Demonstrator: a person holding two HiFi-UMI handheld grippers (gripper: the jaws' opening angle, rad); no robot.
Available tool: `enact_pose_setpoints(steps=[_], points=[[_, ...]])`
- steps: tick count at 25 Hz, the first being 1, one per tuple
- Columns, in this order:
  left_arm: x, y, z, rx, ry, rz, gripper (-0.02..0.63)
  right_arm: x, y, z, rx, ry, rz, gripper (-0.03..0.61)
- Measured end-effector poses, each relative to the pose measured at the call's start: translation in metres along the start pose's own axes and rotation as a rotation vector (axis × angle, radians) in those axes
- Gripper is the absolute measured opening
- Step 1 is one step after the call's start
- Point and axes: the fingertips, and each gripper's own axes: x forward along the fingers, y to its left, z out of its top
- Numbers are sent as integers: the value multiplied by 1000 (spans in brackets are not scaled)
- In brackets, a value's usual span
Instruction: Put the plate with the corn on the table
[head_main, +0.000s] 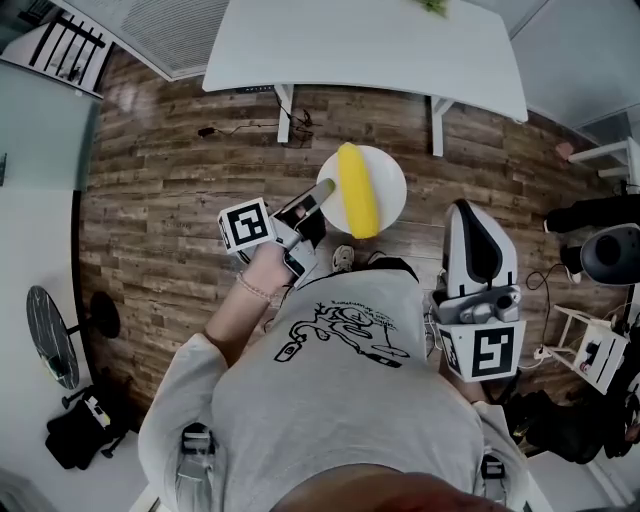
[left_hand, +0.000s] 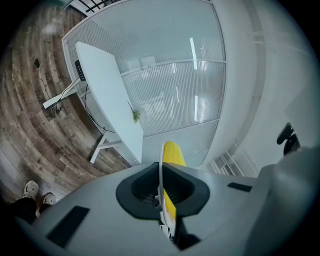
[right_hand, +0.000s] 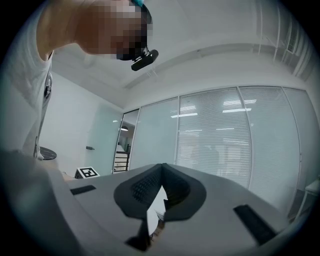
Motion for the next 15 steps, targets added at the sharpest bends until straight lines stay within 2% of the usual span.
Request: enact_pose_setpoints(steps=[8,15], points=[[12,1,22,-9,2,-21,28,25,-4,-7,2,16,0,8],[49,-3,36,-12,3,-24,28,48,-37,-9,-1,4,6,7]])
